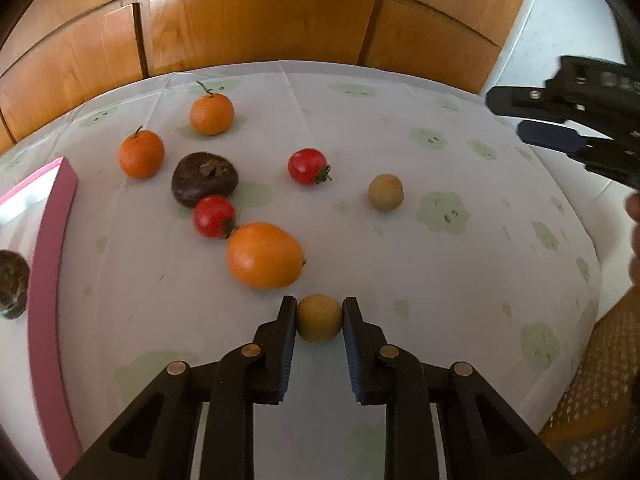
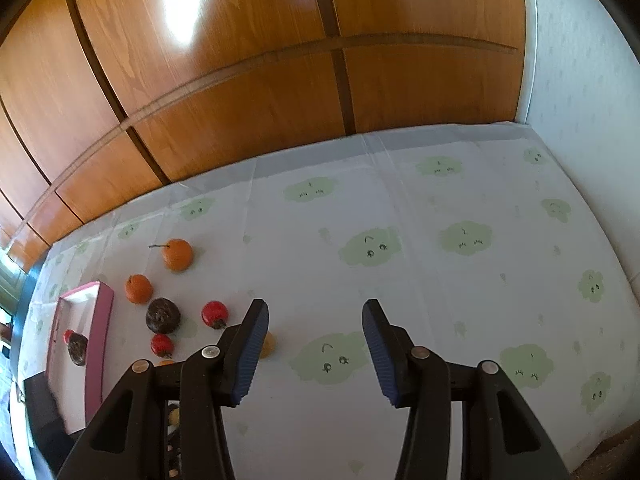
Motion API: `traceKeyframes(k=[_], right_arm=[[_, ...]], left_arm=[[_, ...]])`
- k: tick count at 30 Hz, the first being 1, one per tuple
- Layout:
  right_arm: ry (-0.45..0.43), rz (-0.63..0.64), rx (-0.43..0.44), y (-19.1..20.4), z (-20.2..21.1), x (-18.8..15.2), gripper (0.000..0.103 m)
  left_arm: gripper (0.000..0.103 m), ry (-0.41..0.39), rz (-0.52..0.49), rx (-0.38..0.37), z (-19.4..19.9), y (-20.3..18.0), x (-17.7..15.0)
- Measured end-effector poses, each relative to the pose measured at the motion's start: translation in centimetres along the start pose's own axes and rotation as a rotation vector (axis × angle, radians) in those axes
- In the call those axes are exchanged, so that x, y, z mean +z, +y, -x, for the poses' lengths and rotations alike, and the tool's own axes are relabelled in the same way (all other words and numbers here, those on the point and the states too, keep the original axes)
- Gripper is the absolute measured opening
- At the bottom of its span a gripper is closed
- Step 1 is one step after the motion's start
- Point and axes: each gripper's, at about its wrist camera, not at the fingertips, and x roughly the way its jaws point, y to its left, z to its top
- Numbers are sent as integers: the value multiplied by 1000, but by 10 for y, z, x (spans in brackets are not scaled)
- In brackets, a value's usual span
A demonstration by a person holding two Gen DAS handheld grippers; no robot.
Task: Organize fruits
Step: 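Reach the left tool to the cluster and grasp a small tan round fruit, then grasp a red tomato with the right tool while the left tool holds the tan fruit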
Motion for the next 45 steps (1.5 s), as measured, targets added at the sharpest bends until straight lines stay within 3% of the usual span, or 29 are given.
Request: traceKeyframes(k=[7,11,17,27,34,45], right_arm=[[43,16,-14,3,-8,-4,50],[65,5,-6,4,-10,-7,50],[89,34,2,13,-16,-10,48],[164,148,106,51,-30,-21,47],[199,189,138,84,-52,-5,47],[302,316,22,118,-112,3,47]], left_arm=[[23,-9,-73,67,30,21,-39],[23,-39,-97,66,40,27,-58],[24,-63,-108,66,40,27,-60],[23,-57,-88,24,50,34,-66],[23,-58,-67,4,54,39,-71],[23,-62,-49,-23,55,44,-72]])
